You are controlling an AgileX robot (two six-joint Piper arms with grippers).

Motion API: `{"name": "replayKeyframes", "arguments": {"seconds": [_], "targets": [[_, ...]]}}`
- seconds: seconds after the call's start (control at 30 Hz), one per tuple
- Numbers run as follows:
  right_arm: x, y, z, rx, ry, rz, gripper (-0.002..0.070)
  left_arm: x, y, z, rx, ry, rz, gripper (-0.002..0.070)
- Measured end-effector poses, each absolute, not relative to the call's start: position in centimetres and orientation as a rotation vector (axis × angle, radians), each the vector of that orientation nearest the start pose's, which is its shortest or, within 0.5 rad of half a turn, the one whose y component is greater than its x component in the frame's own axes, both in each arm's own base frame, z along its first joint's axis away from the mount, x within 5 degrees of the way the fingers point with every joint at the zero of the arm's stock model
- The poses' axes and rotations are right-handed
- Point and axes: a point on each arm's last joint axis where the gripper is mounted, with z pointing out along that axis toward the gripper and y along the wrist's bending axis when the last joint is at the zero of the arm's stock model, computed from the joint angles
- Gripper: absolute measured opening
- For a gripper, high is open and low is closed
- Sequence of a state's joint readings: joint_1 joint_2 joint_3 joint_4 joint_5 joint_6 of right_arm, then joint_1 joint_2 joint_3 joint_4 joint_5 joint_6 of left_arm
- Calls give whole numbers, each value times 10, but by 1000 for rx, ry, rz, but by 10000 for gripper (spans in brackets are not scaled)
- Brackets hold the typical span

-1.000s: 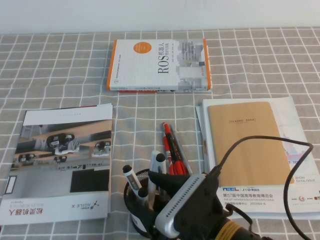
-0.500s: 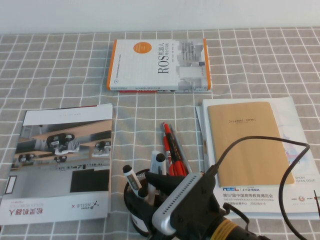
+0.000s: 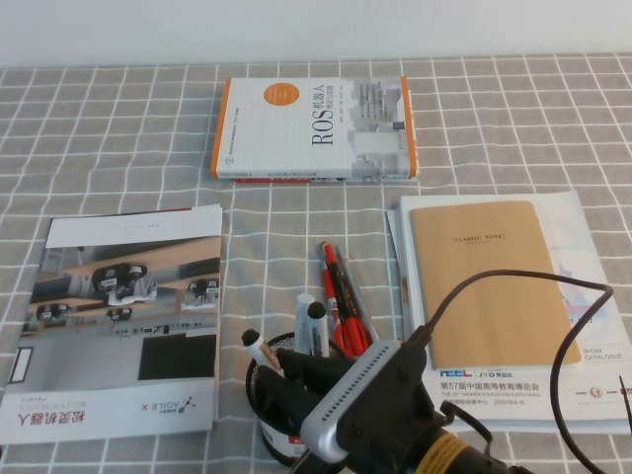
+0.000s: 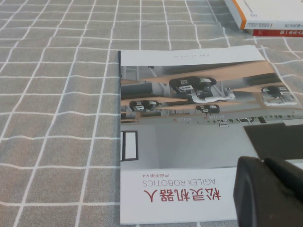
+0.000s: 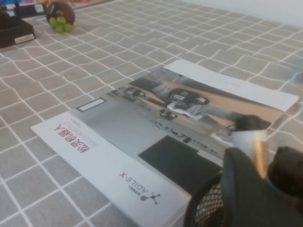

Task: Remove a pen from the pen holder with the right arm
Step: 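Take a marker out of the pen holder and lay it on the table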

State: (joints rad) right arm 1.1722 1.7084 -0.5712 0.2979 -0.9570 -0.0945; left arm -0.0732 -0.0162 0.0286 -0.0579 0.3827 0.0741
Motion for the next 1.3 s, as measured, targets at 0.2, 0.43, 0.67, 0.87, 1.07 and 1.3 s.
{"name": "replayKeyframes", "arguments": {"seconds": [0.2, 0.43, 0.67, 0.87, 1.07, 1.3], "targets": [[139, 274, 189, -731, 1565, 745, 85, 52, -6, 170, 103, 1876, -57, -3], [134, 265, 223, -684, 1502, 798, 85, 52, -6, 170, 103, 1876, -57, -3], [126, 247, 267, -684, 1434, 797, 85, 52, -6, 170, 103, 1876, -57, -3], [120, 237, 319, -717, 1432, 782, 85, 52, -6, 170, 103, 1876, -57, -3], [118, 226, 365, -719, 1438, 734, 85, 52, -6, 170, 103, 1876, -57, -3], [142, 205, 375, -585, 1563, 524, 85, 52, -6, 170, 103, 1876, -57, -3]]}}
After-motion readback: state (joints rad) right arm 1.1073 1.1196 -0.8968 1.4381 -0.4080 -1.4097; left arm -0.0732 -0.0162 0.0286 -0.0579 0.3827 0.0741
